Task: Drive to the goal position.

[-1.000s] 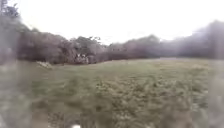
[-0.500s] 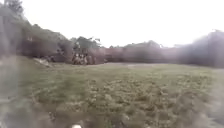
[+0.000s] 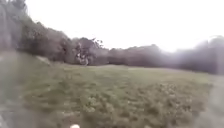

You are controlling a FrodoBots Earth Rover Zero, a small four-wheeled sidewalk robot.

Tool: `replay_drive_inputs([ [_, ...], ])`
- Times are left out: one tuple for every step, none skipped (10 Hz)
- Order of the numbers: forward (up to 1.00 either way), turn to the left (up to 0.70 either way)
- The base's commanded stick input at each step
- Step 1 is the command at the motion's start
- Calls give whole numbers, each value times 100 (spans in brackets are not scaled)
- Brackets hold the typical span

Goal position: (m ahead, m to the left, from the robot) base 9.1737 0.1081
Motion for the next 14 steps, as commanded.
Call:
replay_drive_inputs([
  [70,0],
  [70,0],
  [70,0],
  [70,0],
  [70,0],
  [70,0],
  [70,0],
  [70,0],
  [70,0],
  [70,0],
  [70,0],
  [70,0],
  [70,0],
  [70,0],
])
